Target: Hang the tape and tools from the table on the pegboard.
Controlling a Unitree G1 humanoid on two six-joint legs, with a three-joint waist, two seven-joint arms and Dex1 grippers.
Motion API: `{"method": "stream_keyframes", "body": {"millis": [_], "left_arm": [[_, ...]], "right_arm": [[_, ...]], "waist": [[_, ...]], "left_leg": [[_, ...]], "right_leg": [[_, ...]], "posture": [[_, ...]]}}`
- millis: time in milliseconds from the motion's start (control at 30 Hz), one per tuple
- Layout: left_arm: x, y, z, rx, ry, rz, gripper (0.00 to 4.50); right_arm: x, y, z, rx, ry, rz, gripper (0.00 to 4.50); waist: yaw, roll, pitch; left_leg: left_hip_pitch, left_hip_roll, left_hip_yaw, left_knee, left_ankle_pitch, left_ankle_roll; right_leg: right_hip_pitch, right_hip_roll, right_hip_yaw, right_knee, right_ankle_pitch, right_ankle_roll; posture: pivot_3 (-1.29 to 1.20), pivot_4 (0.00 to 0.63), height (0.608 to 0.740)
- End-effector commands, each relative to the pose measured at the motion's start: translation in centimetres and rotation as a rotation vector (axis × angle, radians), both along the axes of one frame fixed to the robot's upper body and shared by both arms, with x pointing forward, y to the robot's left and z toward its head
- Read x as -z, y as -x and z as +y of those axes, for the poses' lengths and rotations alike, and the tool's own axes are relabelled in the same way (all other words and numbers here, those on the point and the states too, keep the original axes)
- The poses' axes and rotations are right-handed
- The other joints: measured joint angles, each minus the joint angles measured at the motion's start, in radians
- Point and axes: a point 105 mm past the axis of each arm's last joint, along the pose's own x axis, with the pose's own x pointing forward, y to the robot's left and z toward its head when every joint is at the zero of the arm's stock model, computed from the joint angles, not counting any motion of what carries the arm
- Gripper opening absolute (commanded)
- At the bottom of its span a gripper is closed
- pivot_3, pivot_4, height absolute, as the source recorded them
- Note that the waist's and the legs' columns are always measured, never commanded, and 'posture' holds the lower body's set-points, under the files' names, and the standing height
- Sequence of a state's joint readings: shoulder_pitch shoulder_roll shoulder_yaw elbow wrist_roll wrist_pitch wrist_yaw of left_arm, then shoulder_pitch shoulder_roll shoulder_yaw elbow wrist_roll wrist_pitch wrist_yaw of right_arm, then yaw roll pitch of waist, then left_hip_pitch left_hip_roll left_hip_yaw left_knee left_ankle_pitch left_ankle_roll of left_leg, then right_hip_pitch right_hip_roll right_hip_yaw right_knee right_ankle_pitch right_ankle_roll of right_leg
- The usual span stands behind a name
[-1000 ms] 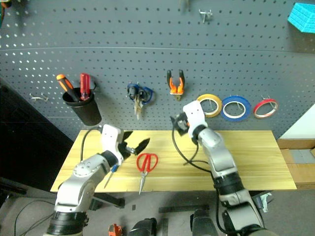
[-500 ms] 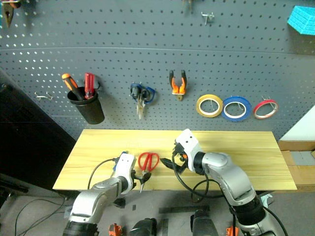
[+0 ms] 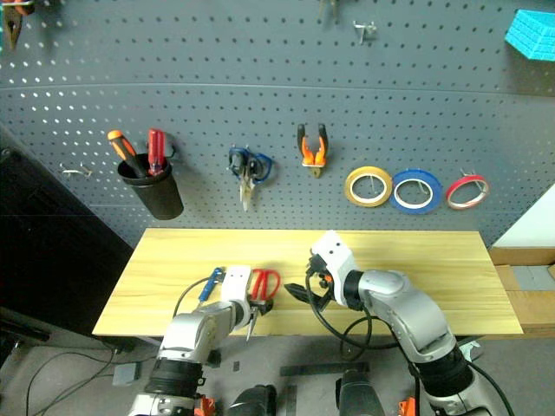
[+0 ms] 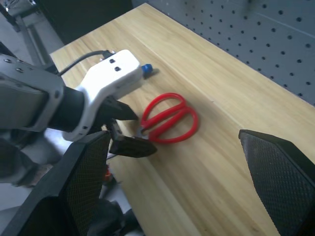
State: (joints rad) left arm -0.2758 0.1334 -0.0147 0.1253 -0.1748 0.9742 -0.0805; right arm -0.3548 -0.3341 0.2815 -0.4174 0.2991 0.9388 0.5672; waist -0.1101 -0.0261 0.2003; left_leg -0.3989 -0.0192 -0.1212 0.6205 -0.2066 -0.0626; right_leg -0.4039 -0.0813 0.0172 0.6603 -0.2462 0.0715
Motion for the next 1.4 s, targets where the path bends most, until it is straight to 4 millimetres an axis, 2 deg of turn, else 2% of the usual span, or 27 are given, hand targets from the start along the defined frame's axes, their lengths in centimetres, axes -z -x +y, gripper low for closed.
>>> {"method": "stream_keyframes", "body": {"millis": [33, 167, 367, 467, 600, 667, 867, 1133, 1300, 1400], "left_arm": [[1.6, 0.9, 0.0, 0.005, 0.003, 0.082, 4.08], [1.8, 1.1, 0.2, -0.007, 0.014, 0.102, 3.05], [1.8, 1.1, 0.6, 0.013, 0.019, 0.072, 1.18], [1.4, 1.2, 0.5, 0.042, 0.045, 0.031, 1.12], [0.8, 1.1, 1.3, 0.053, 0.033, -0.036, 1.12], [-0.2, 0.7, 2.0, 0.063, 0.014, -0.109, 1.12], [-5.6, 0.3, 3.0, 0.163, -0.057, -0.428, 1.12], [-14.3, 1.9, 3.4, 0.274, -0.272, -0.918, 1.12], [-18.7, 2.5, 3.8, 0.299, -0.380, -1.129, 1.12], [-21.2, 2.1, 4.3, 0.290, -0.418, -1.222, 1.12]], "right_arm": [[-1.6, 0.7, 0.4, -0.055, -0.031, -0.033, 4.50], [-1.7, 0.9, 0.2, -0.065, -0.027, -0.030, 4.50], [-1.9, 0.7, 0.0, -0.054, -0.026, -0.036, 4.50], [-2.0, 0.6, -0.1, -0.054, -0.016, -0.057, 4.50], [-2.2, 0.3, -0.4, -0.042, 0.004, -0.114, 4.50], [-2.4, 0.2, -0.5, -0.046, 0.015, -0.151, 4.50], [-2.7, 0.6, -0.5, -0.085, 0.052, -0.244, 4.50], [-4.5, 0.8, 0.1, -0.121, 0.029, -0.383, 4.50], [-5.3, 0.8, 0.5, -0.143, 0.009, -0.435, 4.50], [-6.1, 0.3, 0.7, -0.134, -0.004, -0.462, 4.50]], "waist": [[0.000, 0.000, 0.000], [-0.002, 0.001, 0.000], [-0.002, 0.001, 0.000], [-0.002, 0.001, 0.000], [-0.002, 0.001, 0.000], [-0.002, 0.001, 0.000], [-0.002, 0.000, 0.000], [0.003, 0.000, 0.000], [0.008, 0.000, 0.000], [0.009, 0.000, 0.001]], "left_leg": [[0.000, 0.000, 0.000, 0.000, 0.000, 0.000], [0.000, 0.000, 0.000, 0.001, 0.000, 0.000], [0.000, 0.000, 0.000, 0.001, 0.000, 0.000], [0.000, 0.000, 0.000, 0.001, 0.000, 0.000], [-0.001, 0.000, 0.000, 0.001, 0.000, 0.000], [-0.001, 0.000, 0.000, 0.001, 0.000, 0.000], [-0.002, 0.001, 0.000, -0.001, 0.000, 0.000], [-0.002, 0.001, 0.002, -0.009, 0.000, 0.000], [-0.002, 0.001, 0.003, -0.011, -0.001, 0.000], [-0.002, 0.001, 0.003, -0.010, 0.000, 0.000]], "right_leg": [[0.000, 0.000, 0.000, 0.000, 0.000, 0.000], [0.000, 0.000, 0.000, 0.000, 0.000, 0.000], [0.000, 0.000, 0.000, 0.000, 0.000, 0.001], [0.000, 0.000, 0.000, -0.001, 0.000, 0.000], [0.000, 0.000, 0.000, -0.001, 0.000, 0.000], [0.000, 0.000, 0.000, -0.001, 0.000, 0.000], [-0.002, 0.000, 0.000, -0.003, 0.000, 0.000], [-0.001, -0.001, 0.000, -0.013, 0.001, 0.000], [-0.001, -0.001, 0.000, -0.015, 0.001, 0.000], [-0.002, -0.001, 0.000, -0.014, 0.001, 0.000]], "posture": [[-0.19, 0.180, 0.740], [-0.19, 0.180, 0.740], [-0.19, 0.178, 0.740], [-0.19, 0.178, 0.740], [-0.19, 0.178, 0.740], [-0.20, 0.171, 0.740], [-0.19, 0.172, 0.740], [-0.18, 0.172, 0.740], [-0.17, 0.167, 0.740], [-0.17, 0.167, 0.740]]}}
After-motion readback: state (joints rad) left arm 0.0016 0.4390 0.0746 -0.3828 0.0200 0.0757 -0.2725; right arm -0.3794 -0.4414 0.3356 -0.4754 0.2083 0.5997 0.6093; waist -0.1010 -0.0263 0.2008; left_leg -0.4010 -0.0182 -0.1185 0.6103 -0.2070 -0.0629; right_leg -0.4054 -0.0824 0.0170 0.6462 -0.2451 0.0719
